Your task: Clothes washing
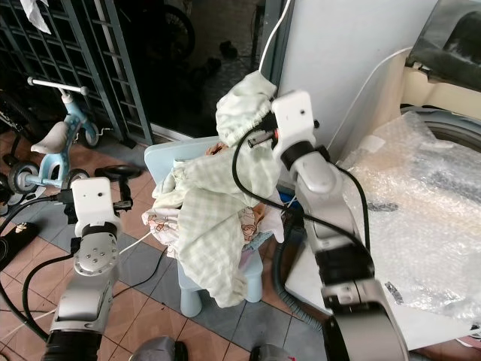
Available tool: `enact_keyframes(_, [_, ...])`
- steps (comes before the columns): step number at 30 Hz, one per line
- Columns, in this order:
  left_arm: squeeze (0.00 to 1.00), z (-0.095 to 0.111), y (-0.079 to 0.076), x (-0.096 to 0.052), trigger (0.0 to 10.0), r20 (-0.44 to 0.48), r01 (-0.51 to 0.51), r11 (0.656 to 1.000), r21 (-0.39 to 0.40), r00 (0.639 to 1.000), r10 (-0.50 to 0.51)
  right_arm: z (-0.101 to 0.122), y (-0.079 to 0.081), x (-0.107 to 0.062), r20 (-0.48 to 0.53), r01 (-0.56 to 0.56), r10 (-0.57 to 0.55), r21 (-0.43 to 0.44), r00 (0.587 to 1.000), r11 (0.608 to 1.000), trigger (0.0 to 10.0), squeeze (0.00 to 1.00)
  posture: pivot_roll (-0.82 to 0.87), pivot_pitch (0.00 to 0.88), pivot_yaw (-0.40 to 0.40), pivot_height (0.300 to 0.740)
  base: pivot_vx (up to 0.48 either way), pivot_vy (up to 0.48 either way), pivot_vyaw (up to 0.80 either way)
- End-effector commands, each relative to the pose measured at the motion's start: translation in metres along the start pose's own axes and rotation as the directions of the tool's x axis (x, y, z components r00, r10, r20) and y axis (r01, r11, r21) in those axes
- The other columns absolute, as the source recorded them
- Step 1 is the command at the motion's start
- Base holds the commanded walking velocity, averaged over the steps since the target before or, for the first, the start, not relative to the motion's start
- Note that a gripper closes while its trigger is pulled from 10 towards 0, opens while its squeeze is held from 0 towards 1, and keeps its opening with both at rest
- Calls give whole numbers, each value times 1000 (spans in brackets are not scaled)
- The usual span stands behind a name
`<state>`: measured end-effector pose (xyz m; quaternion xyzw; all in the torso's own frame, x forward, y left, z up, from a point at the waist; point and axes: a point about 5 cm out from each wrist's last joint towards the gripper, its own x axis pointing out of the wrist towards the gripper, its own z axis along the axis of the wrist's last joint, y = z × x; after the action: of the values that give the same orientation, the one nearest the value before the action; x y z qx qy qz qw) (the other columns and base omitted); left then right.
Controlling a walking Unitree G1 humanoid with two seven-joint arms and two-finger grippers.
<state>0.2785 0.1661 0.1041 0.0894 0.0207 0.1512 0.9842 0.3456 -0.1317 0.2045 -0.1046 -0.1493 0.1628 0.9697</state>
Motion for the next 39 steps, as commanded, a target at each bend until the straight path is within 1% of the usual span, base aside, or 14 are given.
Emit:
enact_keyframes(1, [0, 2, -1, -2, 10000, 18, 21, 1000, 2, 1000, -21, 11, -11, -5, 51, 94, -93, -10, 994, 996, 10000, 0, 2, 0, -10, 740, 0, 0, 0])
enact_keyframes(3, [0, 2, -1, -2, 10000, 21, 29, 1000, 7, 999, -29, 11, -14, -10, 53, 138, -137, -29, 989, 990, 10000, 0, -3, 0, -2, 740, 0, 0, 0])
enact_keyframes(6, [0, 3, -5, 2, 10000, 22, 46, 999, 9, 999, -47, 11, -21, -11, 47, 188, -187, -21, 981, 982, 10000, 0, -13, 0, 13, 740, 0, 0, 0])
enact_keyframes(12, [0, 4, -5, 3, 10000, 26, 49, 999, 11, 998, -49, 15, -29, -9, 50, 226, -224, -23, 973, 974, 10000, 0, -14, 0, 13, 740, 0, 0, -152])
enact_keyframes(16, [0, 1, -5, 1, 10000, 19, 47, 999, 11, 999, -47, 15, -34, -8, 48, 245, -243, -22, 969, 969, 10000, 0, -10, 0, 11, 740, 0, -273, -342])
enact_keyframes(21, [0, 1, -4, 2, 10000, 16, 49, 999, 10, 999, -49, 14, -31, -8, 45, 237, -236, -23, 971, 971, 10000, 0, -15, 0, 13, 740, 0, -305, 0])
enact_keyframes(39, [0, 1, -4, 3, 10000, 12, 51, 999, 10, 999, -51, 12, -31, -6, 32, 252, -251, -7, 967, 968, 10000, 0, -10, 0, 15, 740, 0, -319, 0])
